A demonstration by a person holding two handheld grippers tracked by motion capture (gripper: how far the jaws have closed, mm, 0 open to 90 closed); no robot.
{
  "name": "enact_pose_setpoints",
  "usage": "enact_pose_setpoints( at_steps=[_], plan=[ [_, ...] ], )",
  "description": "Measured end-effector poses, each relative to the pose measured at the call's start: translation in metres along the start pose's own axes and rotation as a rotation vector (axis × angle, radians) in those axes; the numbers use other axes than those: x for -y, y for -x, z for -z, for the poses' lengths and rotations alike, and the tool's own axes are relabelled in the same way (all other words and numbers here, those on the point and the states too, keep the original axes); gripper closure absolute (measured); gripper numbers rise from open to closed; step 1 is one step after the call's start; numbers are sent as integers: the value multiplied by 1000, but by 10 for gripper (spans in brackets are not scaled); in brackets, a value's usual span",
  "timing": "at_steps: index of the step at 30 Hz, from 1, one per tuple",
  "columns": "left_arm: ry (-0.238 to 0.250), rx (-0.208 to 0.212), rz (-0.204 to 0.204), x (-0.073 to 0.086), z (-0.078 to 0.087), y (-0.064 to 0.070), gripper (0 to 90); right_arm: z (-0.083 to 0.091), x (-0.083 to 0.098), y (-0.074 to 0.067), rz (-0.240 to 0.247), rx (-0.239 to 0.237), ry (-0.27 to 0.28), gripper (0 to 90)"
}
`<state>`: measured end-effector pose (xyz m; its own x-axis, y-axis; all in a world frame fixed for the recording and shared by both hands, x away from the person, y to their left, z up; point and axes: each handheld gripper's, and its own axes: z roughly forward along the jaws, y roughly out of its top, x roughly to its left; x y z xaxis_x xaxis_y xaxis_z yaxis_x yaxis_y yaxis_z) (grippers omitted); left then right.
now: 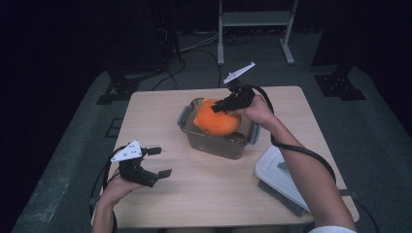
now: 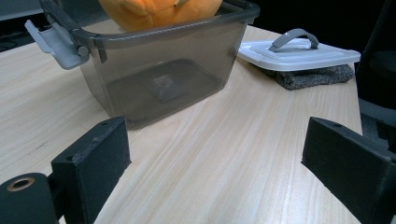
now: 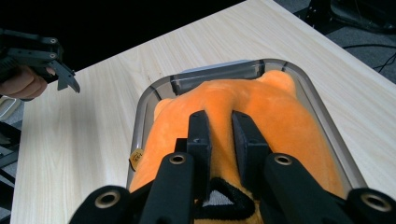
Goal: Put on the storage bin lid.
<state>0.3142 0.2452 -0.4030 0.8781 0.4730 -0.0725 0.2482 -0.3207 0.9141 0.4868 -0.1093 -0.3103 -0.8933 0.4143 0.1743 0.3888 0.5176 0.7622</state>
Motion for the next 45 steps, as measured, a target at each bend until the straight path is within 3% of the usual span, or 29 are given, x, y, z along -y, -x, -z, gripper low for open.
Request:
enact_pose_setpoints(
  at_steps=[24, 28, 40, 45],
  plan=[
    [0, 1, -1, 0, 1, 0, 70, -41, 22, 3, -24, 8, -106, 776],
    [3, 2, -2, 0, 1, 1, 70, -47, 23, 4, -31, 16, -143, 763],
    [3, 7, -5, -1, 1, 1, 70, -53, 23, 3, -29, 29, -216, 694],
    [4, 9, -7, -1, 0, 2, 70, -48, 26, 5, -42, 35, -221, 677]
  ],
)
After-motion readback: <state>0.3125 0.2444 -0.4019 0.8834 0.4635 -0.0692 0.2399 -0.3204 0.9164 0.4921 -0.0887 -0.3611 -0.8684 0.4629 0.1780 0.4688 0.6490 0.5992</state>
